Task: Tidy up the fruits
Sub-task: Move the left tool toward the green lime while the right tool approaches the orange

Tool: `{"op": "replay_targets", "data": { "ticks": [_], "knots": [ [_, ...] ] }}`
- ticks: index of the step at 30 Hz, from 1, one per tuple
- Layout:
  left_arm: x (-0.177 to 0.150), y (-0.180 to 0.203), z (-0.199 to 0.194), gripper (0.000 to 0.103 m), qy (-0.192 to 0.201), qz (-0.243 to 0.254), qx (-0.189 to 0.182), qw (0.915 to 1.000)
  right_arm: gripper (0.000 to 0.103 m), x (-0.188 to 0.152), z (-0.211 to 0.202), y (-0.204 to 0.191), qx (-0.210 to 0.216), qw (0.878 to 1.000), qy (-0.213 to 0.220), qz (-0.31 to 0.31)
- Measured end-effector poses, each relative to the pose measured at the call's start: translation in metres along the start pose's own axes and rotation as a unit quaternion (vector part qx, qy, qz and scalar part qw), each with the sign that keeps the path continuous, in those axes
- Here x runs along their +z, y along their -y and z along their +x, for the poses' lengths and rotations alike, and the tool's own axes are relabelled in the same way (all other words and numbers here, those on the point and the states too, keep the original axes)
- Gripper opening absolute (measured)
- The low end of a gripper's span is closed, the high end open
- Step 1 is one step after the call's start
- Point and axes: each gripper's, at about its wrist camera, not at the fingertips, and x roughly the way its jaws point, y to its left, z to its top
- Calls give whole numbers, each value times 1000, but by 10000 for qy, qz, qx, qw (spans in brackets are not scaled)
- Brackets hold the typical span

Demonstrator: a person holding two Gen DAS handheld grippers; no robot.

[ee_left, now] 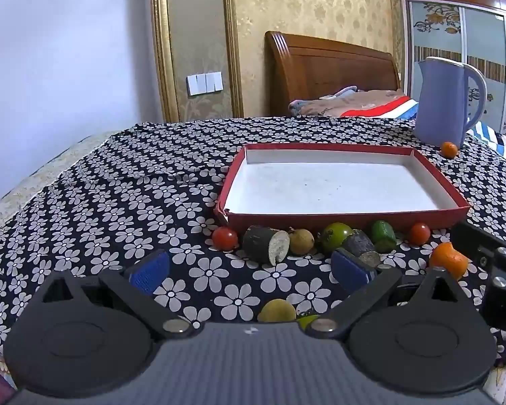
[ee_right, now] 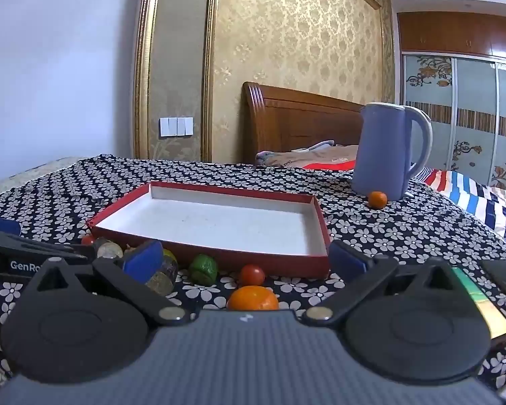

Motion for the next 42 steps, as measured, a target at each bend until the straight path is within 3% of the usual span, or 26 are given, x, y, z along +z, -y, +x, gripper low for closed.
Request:
{"op": "replay_targets", "data": {
  "ticks": [13,42],
  "knots": [
    [-10,-2,-12,103,-35,-111,-217,9997,103,-6,-13,7,69,9999,-109,-26],
    [-18,-1,-2,103,-205,-111,-220,9995,103,-10,-10,2,0,10000,-52,-49]
  ]
}}
